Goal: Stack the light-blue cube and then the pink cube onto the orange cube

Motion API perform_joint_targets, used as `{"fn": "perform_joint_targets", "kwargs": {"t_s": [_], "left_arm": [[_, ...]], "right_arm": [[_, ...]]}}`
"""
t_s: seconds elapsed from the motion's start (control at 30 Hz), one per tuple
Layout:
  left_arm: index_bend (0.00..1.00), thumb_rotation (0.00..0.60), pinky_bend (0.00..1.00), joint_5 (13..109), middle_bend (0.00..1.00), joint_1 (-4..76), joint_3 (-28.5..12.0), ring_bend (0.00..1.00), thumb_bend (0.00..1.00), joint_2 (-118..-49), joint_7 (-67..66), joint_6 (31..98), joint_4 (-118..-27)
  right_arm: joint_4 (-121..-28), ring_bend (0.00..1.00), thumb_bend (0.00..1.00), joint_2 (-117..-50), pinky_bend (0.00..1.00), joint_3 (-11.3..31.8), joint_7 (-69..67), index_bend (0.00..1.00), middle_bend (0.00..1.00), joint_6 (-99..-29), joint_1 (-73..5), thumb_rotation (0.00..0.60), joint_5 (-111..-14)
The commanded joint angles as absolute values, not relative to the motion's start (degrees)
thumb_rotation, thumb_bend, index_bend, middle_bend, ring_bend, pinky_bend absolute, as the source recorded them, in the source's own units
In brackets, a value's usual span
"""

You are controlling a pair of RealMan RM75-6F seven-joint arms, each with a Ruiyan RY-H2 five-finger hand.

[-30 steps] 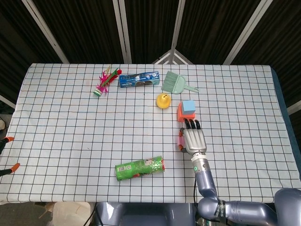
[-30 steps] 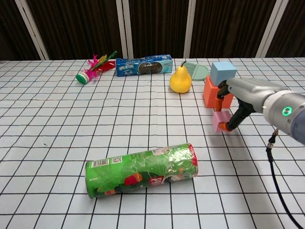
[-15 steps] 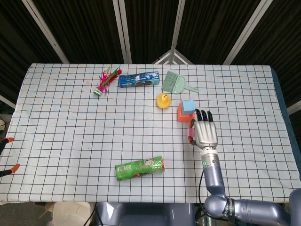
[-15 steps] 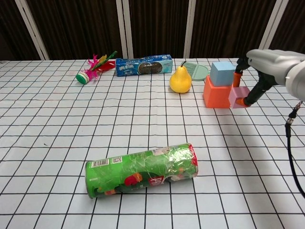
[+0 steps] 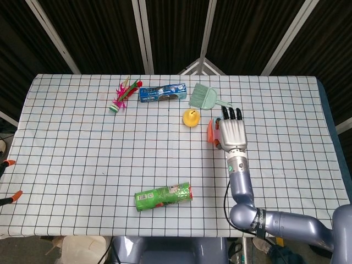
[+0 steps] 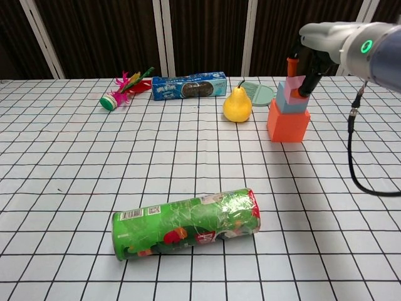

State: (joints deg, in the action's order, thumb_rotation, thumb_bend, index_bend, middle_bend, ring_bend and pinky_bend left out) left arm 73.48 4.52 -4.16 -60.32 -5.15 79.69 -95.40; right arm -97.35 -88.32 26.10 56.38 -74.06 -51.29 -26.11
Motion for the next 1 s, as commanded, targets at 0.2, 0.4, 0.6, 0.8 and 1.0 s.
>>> {"fn": "perform_joint_targets", "kwargs": {"t_s": [0.2, 0.4, 0.6, 0.8, 1.0], "left_arm": [[0.22, 0.6, 0.02, 72.2, 0.02, 4.6, -4.6, 0.0, 0.21, -60.6, -5.6, 79.4, -95.0], [0.22, 0.6, 0.02, 71.1, 0.01, 4.9, -5.1, 0.0, 0.21, -61.0, -6.5, 79.1, -94.7], [0.22, 0.6, 0.02, 70.6, 0.01, 4.8, -5.2, 0.0, 0.21, -61.2, -7.2, 79.4, -94.8], [0.22, 0.6, 0.02, 70.1, 0.01, 4.4, -5.5, 0.0, 0.21, -61.3, -7.8, 80.4, -95.0], [0.22, 0.6, 0.02, 70.3, 0.01, 4.4, -5.4, 0.0, 0.21, -61.6, -8.8, 80.7, -95.4]], "right_arm": [[-92.1, 0.06, 0.35, -88.3, 0.0, 28.4, 62.0, 0.49, 0.1, -72.4, -57.4, 0.6, -19.8], [-90.3, 0.06, 0.35, -87.9, 0.0, 28.7, 63.6, 0.49, 0.09, -72.1, -59.7, 0.6, -17.1], [-87.2, 0.06, 0.36, -87.8, 0.0, 27.6, 64.4, 0.49, 0.1, -69.3, -61.0, 0.6, -15.3], [-86.3, 0.06, 0.36, -85.8, 0.0, 26.0, 62.6, 0.49, 0.09, -63.8, -61.1, 0.6, -16.3], [-86.8, 0.06, 0.36, -83.6, 0.0, 24.0, 62.3, 0.49, 0.09, -62.0, -61.8, 0.6, -17.5]]}}
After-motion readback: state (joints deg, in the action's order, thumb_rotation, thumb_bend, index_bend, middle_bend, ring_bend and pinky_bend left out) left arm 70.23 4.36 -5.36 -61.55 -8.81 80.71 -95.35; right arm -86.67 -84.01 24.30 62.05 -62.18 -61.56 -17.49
